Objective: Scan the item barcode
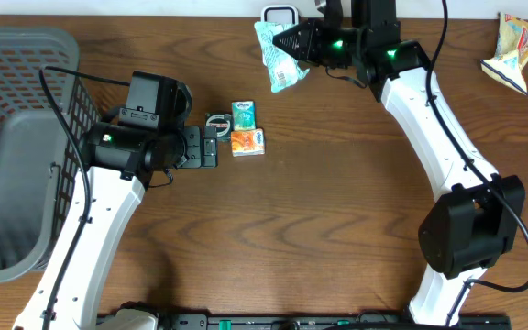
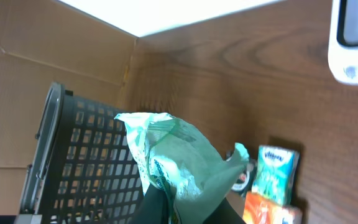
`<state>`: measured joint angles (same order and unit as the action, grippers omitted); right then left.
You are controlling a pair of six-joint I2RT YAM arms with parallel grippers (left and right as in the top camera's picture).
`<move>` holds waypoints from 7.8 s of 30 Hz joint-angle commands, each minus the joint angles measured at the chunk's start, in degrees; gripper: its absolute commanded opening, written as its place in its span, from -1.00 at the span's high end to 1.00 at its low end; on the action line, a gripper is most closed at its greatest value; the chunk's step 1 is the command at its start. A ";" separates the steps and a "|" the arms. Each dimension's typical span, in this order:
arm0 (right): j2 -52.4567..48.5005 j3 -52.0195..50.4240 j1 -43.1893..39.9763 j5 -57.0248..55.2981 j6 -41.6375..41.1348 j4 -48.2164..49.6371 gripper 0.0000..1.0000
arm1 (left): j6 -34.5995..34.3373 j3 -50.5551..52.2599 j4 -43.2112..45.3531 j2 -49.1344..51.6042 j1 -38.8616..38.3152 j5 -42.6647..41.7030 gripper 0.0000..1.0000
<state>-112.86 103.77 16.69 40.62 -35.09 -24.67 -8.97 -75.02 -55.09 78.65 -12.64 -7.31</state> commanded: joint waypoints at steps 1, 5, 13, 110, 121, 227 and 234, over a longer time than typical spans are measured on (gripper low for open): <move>0.35 0.48 0.26 -0.07 -2.93 -0.52 0.98 | 0.35 -0.63 0.00 -0.37 0.07 0.33 -0.96; 0.35 0.48 0.24 -0.20 -3.06 -0.90 0.98 | 0.35 -0.63 0.00 -0.37 0.07 0.31 -0.96; 0.28 0.46 0.28 -4.70 -3.02 -4.13 0.98 | 0.35 -0.63 0.00 -0.37 0.07 0.31 -0.95; -4.20 -27.50 6.97 -73.31 30.05 -19.10 -0.82 | 0.35 -0.63 0.00 -0.37 0.07 0.31 -0.96; -7.37 -27.47 6.03 -72.96 28.11 -18.36 0.98 | 0.35 -0.63 0.00 -0.37 0.07 0.31 -0.95; 3.67 -16.04 -8.07 -63.04 15.74 -27.21 0.98 | 0.35 -0.63 0.00 -0.37 0.07 0.31 -0.95; 0.92 -16.59 4.66 -91.17 10.84 -27.63 0.97 | 0.35 -0.63 0.00 -0.37 0.07 0.31 -0.96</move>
<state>-110.26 87.15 17.30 -30.26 -19.86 -52.84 -8.97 -75.02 -55.09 78.65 -12.64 -7.31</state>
